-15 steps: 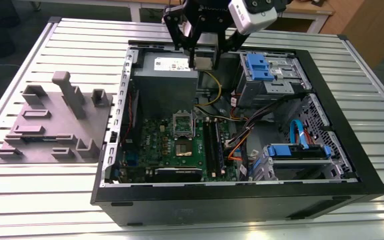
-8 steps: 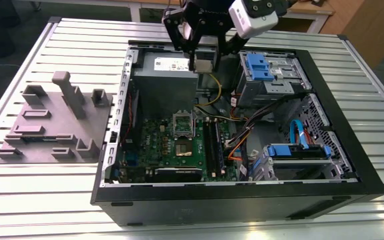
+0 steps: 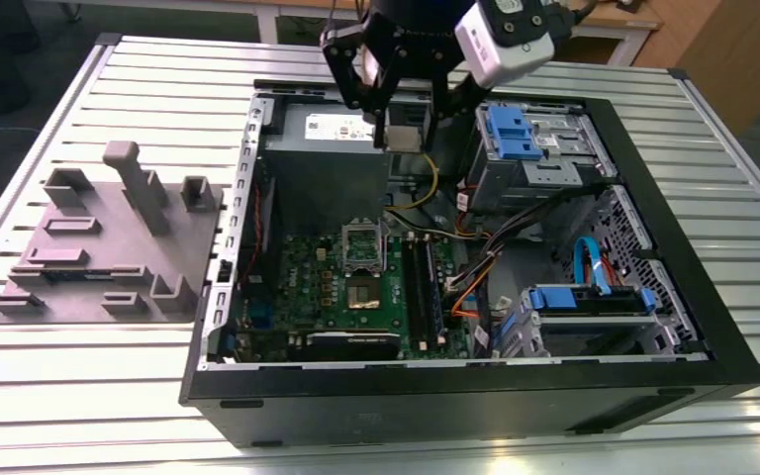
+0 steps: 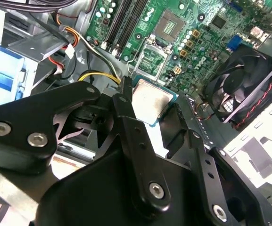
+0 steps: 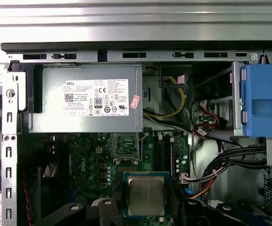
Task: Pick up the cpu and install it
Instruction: 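Pick up the cpu and move it towards the insertion slot, then place the cpu into insertion slot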
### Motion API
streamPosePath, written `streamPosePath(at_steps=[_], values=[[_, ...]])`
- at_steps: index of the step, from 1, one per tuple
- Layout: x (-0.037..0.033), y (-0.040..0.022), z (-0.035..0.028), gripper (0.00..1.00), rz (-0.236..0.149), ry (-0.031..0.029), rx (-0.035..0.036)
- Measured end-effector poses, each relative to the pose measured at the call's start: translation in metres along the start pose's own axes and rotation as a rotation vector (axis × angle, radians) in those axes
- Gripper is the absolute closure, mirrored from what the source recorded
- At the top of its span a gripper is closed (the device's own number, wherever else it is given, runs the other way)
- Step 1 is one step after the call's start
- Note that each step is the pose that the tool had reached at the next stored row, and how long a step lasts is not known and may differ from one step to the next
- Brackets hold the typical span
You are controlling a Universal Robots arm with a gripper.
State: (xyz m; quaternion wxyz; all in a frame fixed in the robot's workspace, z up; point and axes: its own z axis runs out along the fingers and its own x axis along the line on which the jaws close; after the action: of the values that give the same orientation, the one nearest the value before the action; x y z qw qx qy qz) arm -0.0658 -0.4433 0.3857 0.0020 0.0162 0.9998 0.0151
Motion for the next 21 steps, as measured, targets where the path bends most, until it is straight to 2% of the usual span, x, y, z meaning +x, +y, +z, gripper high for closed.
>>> streamPosePath(at_steps=[9, 21], values=[[0.0000, -0.0005, 0.0016, 0.53, -0.001, 0.0000, -0.0001], [0.0000, -0.0008, 0.0085, 0.53, -0.001, 0.0000, 0.0001]])
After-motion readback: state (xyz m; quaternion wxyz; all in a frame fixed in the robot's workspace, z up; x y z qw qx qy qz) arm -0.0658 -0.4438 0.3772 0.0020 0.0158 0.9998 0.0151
